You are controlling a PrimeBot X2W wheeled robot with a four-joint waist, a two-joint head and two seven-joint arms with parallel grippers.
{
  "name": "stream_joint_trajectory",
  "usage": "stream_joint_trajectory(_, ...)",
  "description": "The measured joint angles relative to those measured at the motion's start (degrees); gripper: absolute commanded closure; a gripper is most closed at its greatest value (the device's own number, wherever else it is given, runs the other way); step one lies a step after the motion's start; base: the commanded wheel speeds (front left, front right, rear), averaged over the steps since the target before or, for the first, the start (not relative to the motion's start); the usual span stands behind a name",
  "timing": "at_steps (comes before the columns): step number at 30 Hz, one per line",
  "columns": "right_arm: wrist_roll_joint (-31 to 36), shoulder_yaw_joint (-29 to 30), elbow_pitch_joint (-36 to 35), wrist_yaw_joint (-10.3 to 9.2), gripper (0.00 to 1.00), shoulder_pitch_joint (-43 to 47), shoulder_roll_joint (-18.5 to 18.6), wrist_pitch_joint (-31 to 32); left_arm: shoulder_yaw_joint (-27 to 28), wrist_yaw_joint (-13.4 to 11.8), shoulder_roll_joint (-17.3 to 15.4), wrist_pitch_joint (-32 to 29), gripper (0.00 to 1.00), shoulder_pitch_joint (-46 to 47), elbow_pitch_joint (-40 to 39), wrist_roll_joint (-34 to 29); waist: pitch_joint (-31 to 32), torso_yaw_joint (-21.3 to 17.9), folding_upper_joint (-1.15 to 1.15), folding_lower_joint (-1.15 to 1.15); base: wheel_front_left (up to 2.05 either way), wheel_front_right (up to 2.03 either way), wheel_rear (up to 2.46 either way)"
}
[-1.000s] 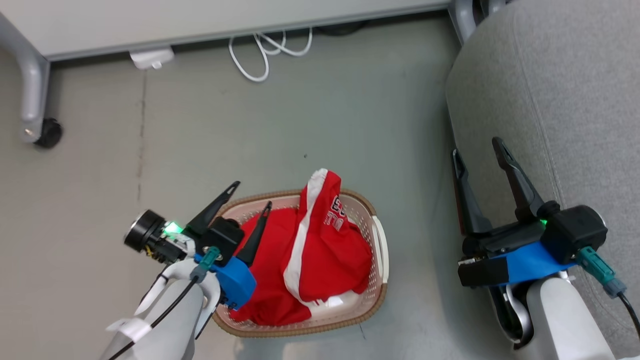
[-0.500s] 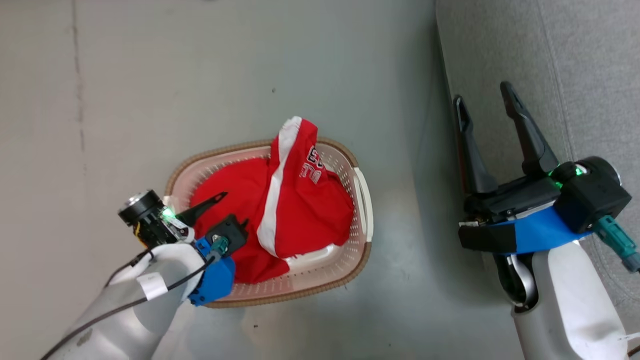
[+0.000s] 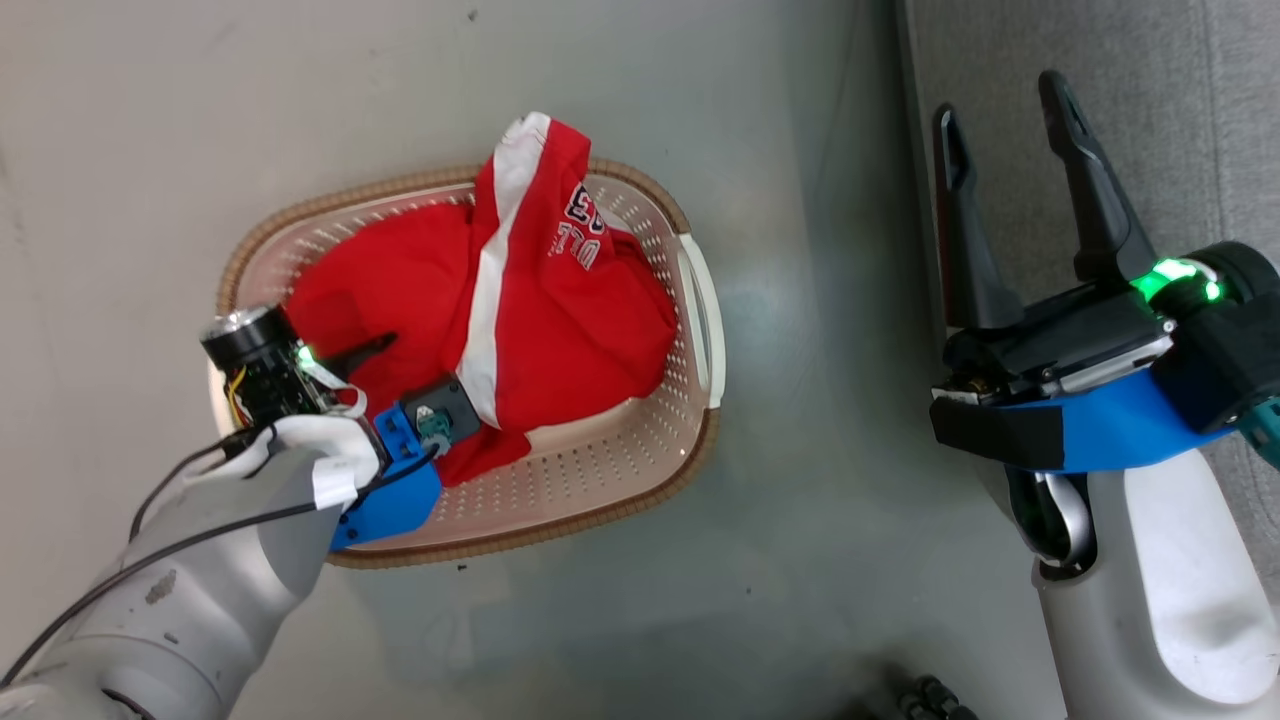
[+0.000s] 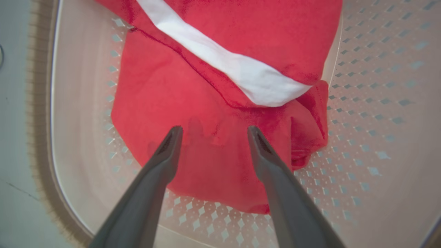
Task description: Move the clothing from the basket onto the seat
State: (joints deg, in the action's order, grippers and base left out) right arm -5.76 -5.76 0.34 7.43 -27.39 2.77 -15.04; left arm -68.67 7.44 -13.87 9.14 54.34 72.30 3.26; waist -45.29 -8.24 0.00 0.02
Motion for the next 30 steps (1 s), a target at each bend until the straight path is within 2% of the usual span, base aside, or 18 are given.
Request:
stream_joint_trajectory(9, 0.01, -0.1, -3.53, 0.0, 0.0, -0.96, 0.01, 0.0, -3.1, 0.0, -0.82, -3.0, 0.0, 3.95, 0.88, 0.66, -5.46, -1.12, 0.0, 0.0, 0.0, 0.0, 0.0)
stream_joint_trajectory(23, 0.08, -0.21, -11.03, 0.01, 0.0, -0.58, 0.01, 0.0, -4.57, 0.0, -4.02, -8.79, 0.0, 7.32, 1.46, -6.09, -12.6, -3.2, 0.0, -0.01, 0.0, 0.0, 0.0)
stream_joint_trajectory(24, 0.07, -0.2, -11.34, 0.01, 0.0, -0.48, 0.01, 0.0, -4.56, 0.0, -4.12, -9.07, 0.34, 7.39, 1.49, -6.35, -12.87, -3.4, 0.0, -0.01, 0.0, 0.0, 0.0)
stream_joint_trajectory(25, 0.07, -0.15, -11.6, 0.01, 0.0, -0.41, 0.01, 0.0, -4.57, -0.01, -4.42, -9.29, 0.87, 7.4, 1.64, -6.37, -13.09, -3.59, 0.0, -0.01, 0.0, 0.0, 0.0)
stream_joint_trajectory(26, 0.04, -0.04, -11.83, 0.01, 0.0, -0.37, 0.01, 0.0, -4.59, -0.1, -4.6, -9.39, 1.0, 7.41, 1.74, -6.42, -13.28, -3.74, 0.0, -0.01, 0.0, 0.0, 0.0)
stream_joint_trajectory(30, 0.0, 0.55, -12.14, 0.04, 0.0, -0.29, 0.01, 0.0, -4.6, -0.58, -4.38, -9.56, 1.0, 7.44, 1.88, -6.95, -13.75, -3.88, 0.0, -0.01, 0.0, 0.0, 0.0)
